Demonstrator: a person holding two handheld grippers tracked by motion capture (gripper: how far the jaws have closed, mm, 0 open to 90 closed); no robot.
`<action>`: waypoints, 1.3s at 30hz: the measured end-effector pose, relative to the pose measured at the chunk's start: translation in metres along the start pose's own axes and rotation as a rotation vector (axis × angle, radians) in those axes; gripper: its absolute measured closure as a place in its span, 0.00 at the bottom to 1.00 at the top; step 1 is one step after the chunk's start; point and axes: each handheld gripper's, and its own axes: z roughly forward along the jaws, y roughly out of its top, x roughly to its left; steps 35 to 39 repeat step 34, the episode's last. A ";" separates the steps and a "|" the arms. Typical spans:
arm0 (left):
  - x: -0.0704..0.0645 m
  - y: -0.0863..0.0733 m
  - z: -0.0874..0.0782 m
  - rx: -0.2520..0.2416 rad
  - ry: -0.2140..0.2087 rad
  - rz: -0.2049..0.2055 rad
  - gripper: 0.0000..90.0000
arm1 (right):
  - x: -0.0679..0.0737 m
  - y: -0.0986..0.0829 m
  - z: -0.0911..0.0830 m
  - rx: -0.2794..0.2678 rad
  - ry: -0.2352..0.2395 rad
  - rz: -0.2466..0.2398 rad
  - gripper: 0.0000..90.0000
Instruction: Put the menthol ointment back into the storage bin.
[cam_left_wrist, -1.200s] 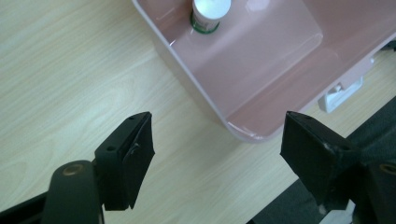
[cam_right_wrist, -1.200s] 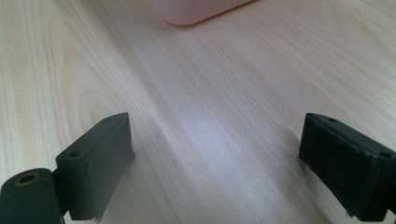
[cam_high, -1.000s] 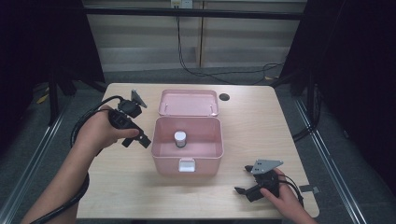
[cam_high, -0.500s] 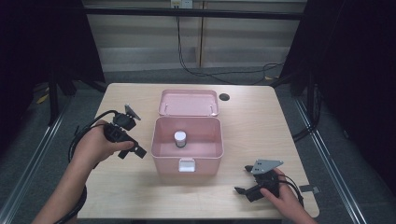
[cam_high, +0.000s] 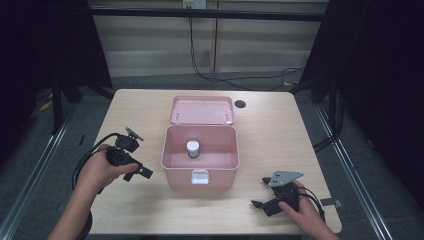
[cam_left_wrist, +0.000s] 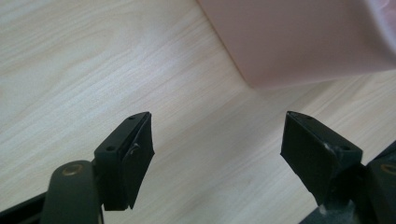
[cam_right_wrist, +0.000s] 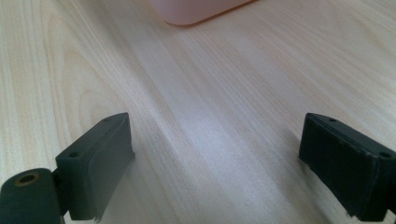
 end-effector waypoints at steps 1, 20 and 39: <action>0.002 -0.002 0.003 -0.007 -0.002 0.003 0.28 | 0.000 0.000 0.000 0.000 0.000 0.000 0.10; 0.018 -0.034 0.056 -0.127 -0.034 -0.026 0.27 | 0.000 0.000 0.000 0.000 0.000 0.001 0.10; 0.015 -0.045 0.065 -0.191 0.022 0.056 0.25 | 0.000 0.000 0.000 -0.001 -0.001 0.001 0.10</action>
